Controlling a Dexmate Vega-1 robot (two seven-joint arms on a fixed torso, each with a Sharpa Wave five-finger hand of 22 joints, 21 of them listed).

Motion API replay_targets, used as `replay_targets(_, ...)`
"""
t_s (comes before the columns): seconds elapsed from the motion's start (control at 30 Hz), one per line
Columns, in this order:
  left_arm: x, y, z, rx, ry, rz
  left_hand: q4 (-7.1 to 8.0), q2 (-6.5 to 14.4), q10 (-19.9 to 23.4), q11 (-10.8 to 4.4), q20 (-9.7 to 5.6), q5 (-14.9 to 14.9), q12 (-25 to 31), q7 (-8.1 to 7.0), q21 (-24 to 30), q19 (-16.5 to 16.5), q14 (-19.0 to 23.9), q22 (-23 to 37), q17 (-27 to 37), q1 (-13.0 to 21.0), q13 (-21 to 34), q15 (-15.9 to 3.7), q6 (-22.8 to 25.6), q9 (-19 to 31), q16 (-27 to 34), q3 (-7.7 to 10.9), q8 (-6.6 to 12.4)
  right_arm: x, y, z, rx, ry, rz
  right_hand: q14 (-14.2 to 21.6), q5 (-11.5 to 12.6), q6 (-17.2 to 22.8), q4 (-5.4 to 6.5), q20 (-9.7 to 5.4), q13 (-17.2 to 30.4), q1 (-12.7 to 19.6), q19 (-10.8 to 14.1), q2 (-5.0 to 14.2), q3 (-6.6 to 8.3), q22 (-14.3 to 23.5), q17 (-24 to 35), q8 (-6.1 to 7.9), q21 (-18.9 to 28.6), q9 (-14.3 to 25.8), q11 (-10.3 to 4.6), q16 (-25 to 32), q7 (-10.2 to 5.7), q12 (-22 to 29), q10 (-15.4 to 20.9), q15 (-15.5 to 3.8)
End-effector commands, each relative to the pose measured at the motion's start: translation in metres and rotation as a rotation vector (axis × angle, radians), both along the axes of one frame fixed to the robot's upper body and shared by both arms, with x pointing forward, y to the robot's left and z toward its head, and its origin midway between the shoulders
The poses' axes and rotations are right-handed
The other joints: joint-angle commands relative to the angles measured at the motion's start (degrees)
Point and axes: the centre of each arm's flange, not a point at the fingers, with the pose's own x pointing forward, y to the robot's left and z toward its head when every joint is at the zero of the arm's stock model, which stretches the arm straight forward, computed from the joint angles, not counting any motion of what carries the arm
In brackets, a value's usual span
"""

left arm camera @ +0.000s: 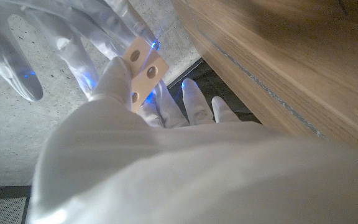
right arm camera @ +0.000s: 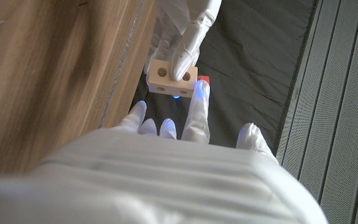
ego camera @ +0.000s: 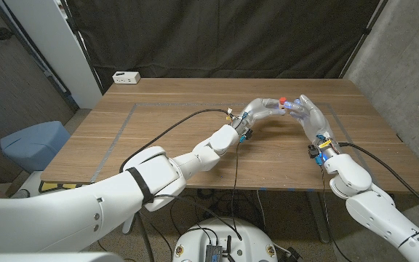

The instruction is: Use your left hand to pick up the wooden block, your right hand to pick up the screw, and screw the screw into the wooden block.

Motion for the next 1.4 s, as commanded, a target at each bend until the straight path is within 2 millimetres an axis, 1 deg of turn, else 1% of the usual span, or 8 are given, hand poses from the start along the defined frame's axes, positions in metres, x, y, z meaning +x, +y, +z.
replay_targets(0.03,0.004,0.0,0.003,0.011,0.017,0.011,2.8,3.6,0.2,-0.06,0.3,0.3,0.1,-0.2,0.1,0.3,-0.4,0.3,0.1,-2.9,0.1,-5.63,0.2,0.3,-0.1,3.38,0.35,-0.002,-0.005,0.0,0.022,-0.004,-0.024,0.4,0.2,0.5,-0.16,-0.15,0.2,-0.2,0.5,0.36,0.5,0.2,0.1,-0.09,0.4,0.1,0.04,0.4,0.2,0.4,0.9,0.04)
replay_targets(0.43,0.005,-0.001,0.006,0.027,0.014,0.016,2.79,3.6,0.2,-0.03,0.33,0.3,0.1,-0.1,0.2,0.3,-0.6,0.3,0.1,-2.9,0.1,-5.42,0.1,0.3,-0.1,3.41,0.32,-0.004,-0.012,0.003,0.032,-0.006,-0.063,0.8,0.2,0.5,-0.21,-0.22,0.2,-0.1,0.9,0.35,0.65,0.1,0.0,-0.36,0.5,0.2,0.26,0.5,0.28,0.4,1.4,0.03)
replay_targets(0.47,0.005,-0.001,0.006,0.028,0.012,0.016,2.76,3.6,0.2,-0.04,0.31,0.3,0.1,-0.09,0.2,0.3,-0.6,0.3,0.1,-2.9,0.1,-5.41,0.1,0.3,-0.1,3.4,0.32,-0.004,-0.012,0.003,0.032,-0.005,-0.066,0.8,0.2,0.1,-0.21,-0.24,0.2,-0.1,0.9,0.34,0.68,0.1,0.0,-0.59,0.5,0.2,0.06,0.5,0.2,0.3,1.2,0.02)
replay_targets(0.73,0.005,-0.001,0.007,0.039,-0.001,0.02,2.75,3.5,0.2,-0.01,0.39,0.3,0.1,-0.04,0.1,0.3,-0.6,0.3,0.1,-2.9,0.1,-5.27,0.1,0.3,0.0,3.42,0.3,-0.003,-0.013,0.005,0.022,-0.004,-0.085,0.7,0.2,-2.9,-0.23,-0.12,0.2,-0.2,0.9,0.06,0.71,0.1,0.0,-1.93,0.4,0.2,0.3,0.3,-1.2,-0.3,0.2,0.23)
replay_targets(0.97,0.005,-0.001,0.007,0.043,-0.002,0.02,2.74,3.6,0.3,0.06,0.35,0.3,0.1,-0.03,0.2,0.3,-0.7,0.3,0.1,-2.9,0.2,-5.28,0.2,0.3,0.1,3.41,0.33,-0.001,-0.013,0.008,0.008,0.0,-0.092,0.1,0.1,-5.9,-0.19,0.0,0.3,-0.4,0.7,-0.11,0.7,0.1,0.1,-2.78,0.2,0.2,1.22,0.1,-1.63,-0.7,-0.8,0.46)
replay_targets(1.07,0.005,-0.001,0.007,0.043,-0.002,0.02,2.69,3.4,0.4,0.06,0.29,0.3,0.1,-0.07,0.1,0.3,-0.6,0.3,0.1,-2.9,0.2,-5.34,0.1,0.3,0.1,3.38,0.31,0.0,-0.014,0.011,-0.004,0.002,-0.087,-0.2,0.1,-7.4,-0.15,0.14,0.3,-0.6,0.2,-0.27,0.64,0.2,0.1,-2.94,0.1,0.2,1.57,-0.1,-2.23,-0.9,-1.5,0.45)
replay_targets(1.2,0.005,-0.001,0.007,0.046,-0.003,0.02,2.78,3.5,0.3,-0.02,0.35,0.3,0.1,-0.05,0.1,0.2,-0.7,0.3,0.1,-3.0,0.2,-5.38,0.1,0.3,0.1,3.38,0.29,0.002,-0.014,0.013,-0.019,0.007,-0.082,-0.7,0.1,-8.6,-0.09,0.3,0.3,-0.8,-0.2,-0.38,0.57,0.2,0.2,-2.97,0.0,0.2,1.86,-0.2,-2.49,-1.1,-2.3,0.71)
replay_targets(1.4,0.005,-0.001,0.007,0.049,-0.002,0.019,2.78,3.5,0.2,0.08,0.38,0.3,0.1,-0.01,0.1,0.2,-0.8,0.3,0.0,-3.0,0.2,-5.29,0.0,0.3,0.1,3.44,0.25,0.004,-0.014,0.016,-0.051,0.02,-0.077,-1.7,0.1,-11.1,0.06,0.61,0.3,-1.2,-0.9,-0.51,0.47,0.2,0.3,-3.02,-0.2,0.2,1.56,-0.4,-2.95,-1.5,-4.3,1.01)
